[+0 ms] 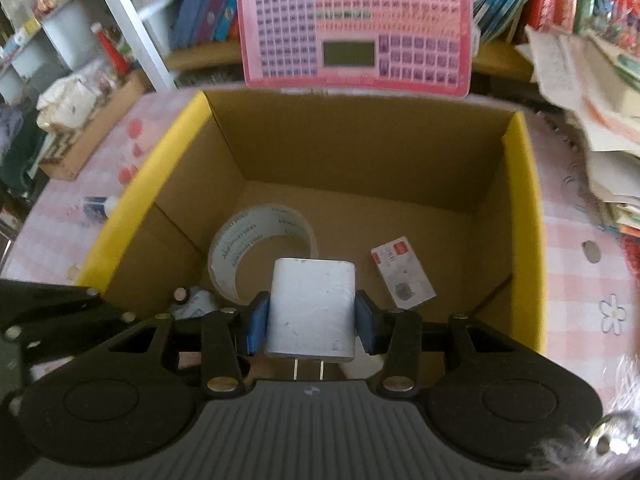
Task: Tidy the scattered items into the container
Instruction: 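Open the left tool to drop the cutter while the right tool releases the charger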
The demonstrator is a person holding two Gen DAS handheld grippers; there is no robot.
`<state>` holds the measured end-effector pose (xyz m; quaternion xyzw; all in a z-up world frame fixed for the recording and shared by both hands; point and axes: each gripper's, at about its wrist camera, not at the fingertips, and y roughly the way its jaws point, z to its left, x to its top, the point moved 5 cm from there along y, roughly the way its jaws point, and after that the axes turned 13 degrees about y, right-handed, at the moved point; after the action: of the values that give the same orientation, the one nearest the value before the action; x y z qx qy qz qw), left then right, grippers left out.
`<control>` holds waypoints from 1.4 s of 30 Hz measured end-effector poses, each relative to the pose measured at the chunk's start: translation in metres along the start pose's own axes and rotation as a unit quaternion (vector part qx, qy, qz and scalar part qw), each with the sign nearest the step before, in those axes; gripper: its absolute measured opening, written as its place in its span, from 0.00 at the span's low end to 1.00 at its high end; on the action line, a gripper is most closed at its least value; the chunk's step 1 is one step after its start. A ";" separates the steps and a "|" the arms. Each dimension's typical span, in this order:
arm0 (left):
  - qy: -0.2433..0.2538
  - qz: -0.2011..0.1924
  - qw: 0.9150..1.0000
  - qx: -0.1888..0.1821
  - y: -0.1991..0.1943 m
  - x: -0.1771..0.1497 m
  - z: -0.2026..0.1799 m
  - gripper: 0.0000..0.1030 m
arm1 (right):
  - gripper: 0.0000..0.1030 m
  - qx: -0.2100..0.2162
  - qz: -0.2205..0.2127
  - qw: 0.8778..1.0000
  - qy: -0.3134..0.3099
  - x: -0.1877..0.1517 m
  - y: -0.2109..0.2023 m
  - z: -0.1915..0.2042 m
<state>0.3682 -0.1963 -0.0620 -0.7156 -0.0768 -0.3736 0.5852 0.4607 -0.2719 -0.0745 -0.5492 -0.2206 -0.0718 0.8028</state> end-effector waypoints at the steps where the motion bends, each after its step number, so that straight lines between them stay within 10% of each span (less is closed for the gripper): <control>1: -0.004 -0.001 1.000 -0.002 0.000 0.000 0.000 0.22 | 0.41 -0.001 0.006 1.000 -0.001 0.001 0.005 0.000; 12: -0.022 -0.009 1.000 0.010 0.001 0.002 0.008 0.25 | 0.43 -0.001 0.021 1.000 -0.004 0.007 0.019 0.005; 26: -0.019 -0.050 0.997 0.052 -0.027 0.003 0.006 0.83 | 0.59 0.014 -0.031 0.999 0.020 0.009 -0.013 0.009; 42: -0.034 -0.124 0.988 0.090 -0.117 -0.045 0.024 0.93 | 0.64 -0.014 -0.148 0.989 0.019 -0.031 -0.100 0.027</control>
<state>0.2827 -0.1249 -0.0001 -0.6571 -0.2183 -0.4107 0.5932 0.3897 -0.2899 0.0049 -0.5202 -0.2836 -0.2033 0.7795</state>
